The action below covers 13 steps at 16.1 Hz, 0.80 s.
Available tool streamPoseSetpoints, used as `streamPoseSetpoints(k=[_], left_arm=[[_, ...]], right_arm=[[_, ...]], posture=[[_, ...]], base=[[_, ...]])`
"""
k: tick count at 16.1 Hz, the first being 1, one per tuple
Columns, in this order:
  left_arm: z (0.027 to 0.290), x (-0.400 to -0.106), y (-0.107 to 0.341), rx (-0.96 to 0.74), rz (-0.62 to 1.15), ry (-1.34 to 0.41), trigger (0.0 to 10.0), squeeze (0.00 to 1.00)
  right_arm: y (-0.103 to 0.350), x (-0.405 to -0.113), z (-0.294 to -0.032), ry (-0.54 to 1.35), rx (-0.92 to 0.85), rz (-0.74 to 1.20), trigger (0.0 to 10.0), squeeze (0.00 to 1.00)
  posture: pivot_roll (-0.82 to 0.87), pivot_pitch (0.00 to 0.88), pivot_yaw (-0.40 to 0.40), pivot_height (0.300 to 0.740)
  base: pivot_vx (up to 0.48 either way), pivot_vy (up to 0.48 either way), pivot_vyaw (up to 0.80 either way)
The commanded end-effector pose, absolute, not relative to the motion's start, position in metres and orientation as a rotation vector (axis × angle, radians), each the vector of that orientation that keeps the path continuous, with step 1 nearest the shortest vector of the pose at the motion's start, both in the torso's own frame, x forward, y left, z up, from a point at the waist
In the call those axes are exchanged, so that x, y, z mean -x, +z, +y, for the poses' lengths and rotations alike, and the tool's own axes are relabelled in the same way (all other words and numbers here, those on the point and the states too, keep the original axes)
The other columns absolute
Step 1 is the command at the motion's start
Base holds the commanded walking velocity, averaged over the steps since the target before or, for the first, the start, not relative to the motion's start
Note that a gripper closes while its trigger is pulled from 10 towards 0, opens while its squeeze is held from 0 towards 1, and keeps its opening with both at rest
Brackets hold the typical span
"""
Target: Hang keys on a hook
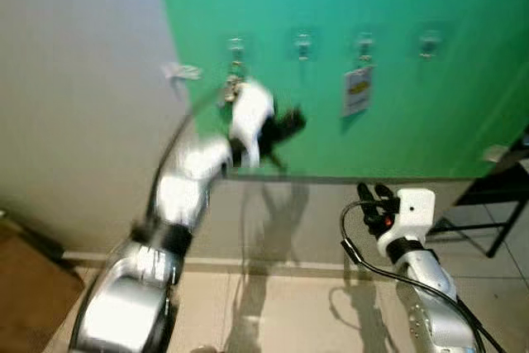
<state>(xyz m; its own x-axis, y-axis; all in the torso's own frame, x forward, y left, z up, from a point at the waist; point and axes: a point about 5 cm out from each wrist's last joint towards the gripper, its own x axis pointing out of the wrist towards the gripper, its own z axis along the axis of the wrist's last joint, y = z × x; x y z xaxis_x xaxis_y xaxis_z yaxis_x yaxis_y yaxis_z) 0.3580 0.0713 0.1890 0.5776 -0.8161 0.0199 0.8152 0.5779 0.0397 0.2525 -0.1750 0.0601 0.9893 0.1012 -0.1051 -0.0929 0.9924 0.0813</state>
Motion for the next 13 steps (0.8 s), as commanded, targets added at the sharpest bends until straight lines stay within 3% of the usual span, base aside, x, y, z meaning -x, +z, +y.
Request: streamPoseSetpoints(k=[1,10,13], left_arm=[[0.066,-0.362,0.198,0.083,-0.003,-1.01,0.0,0.0],[0.04,-0.371,0.226,0.399,0.097,-1.109,0.0,0.0],[0.036,-0.372,0.225,0.419,0.128,-1.116,0.0,0.0]], right_arm=[[0.061,-0.252,-0.175,0.095,-0.077,0.097,10.0,0.0],[0.058,-0.25,-0.173,0.095,-0.082,0.107,10.0,0.0],[0.057,-0.249,-0.173,0.098,-0.08,0.111,10.0,0.0]], posture=[[-0.19,0.0,0.051,0.74],[-0.21,0.0,0.067,0.74],[-0.21,0.0,0.067,0.74]], base=[[0.0,0.0,0.0],[0.0,0.0,0.0],[0.0,0.0,0.0]])
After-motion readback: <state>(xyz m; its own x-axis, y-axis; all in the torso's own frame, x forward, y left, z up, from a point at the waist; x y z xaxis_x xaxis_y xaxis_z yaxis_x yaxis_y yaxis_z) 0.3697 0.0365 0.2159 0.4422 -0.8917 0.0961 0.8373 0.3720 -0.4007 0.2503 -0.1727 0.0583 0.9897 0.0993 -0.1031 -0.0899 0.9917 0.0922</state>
